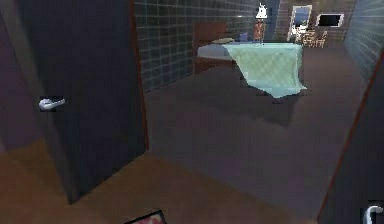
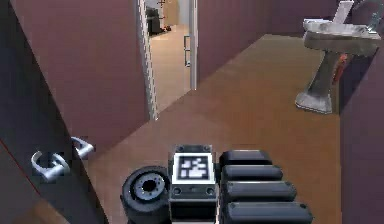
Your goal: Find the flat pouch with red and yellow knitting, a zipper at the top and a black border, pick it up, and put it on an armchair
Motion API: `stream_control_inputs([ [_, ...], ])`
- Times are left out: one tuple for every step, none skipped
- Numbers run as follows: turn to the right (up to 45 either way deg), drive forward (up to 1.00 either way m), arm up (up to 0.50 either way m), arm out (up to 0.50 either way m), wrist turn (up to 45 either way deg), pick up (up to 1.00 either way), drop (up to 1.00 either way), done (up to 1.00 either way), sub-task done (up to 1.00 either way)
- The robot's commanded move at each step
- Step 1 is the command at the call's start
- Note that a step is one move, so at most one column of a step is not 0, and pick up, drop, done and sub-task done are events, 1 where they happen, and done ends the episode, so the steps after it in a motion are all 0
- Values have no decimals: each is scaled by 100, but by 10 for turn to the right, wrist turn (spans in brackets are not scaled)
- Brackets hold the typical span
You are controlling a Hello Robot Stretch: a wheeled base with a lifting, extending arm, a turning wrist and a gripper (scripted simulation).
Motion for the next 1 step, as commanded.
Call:
stream_control_inputs([
  [0, 45, 0, 0, 0, 0, 0, 0, 0],
])
